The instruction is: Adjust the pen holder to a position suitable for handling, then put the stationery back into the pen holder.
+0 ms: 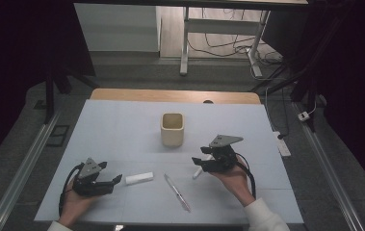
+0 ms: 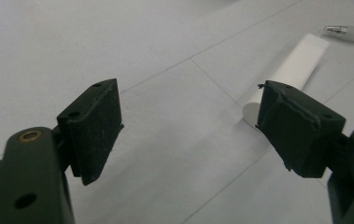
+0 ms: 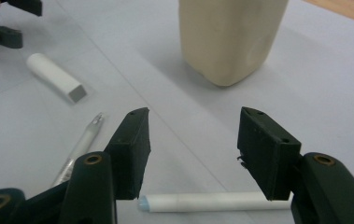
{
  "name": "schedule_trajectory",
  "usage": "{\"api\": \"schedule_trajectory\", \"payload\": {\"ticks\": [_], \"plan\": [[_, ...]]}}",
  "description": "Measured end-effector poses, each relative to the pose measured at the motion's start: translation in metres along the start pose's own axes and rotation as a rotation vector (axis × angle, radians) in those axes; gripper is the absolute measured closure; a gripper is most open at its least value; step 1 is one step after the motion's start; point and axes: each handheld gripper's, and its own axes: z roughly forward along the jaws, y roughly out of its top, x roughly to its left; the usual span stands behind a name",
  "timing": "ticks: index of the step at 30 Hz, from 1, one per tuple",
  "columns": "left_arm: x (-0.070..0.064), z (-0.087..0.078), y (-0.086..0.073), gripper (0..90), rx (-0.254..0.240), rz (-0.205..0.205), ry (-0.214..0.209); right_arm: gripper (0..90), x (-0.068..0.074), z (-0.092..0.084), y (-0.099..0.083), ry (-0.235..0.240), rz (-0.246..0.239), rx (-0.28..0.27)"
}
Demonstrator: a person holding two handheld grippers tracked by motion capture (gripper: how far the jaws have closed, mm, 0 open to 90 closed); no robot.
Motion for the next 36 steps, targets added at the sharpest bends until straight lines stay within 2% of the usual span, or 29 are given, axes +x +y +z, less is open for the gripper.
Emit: {"api": "schedule_trajectory", "payload": {"ticks": [11, 21, 29, 36], "plan": [[-0.002, 0.001, 0.003, 21.8, -0.008, 0.015, -0.004, 40.4, 0.014, 0.003, 0.004, 0.028, -0.025, 0.048], [-0.003, 0.001, 0.003, 21.8, -0.004, 0.022, -0.004, 40.3, 0.027, 0.014, 0.004, 0.065, -0.046, 0.101], [-0.004, 0.002, 0.003, 21.9, 0.003, 0.025, -0.002, 40.3, 0.032, 0.02, 0.003, 0.085, -0.049, 0.113], [-0.004, 0.002, 0.003, 21.8, 0.003, 0.025, -0.003, 40.2, 0.04, 0.026, 0.005, 0.101, -0.07, 0.137]]}}
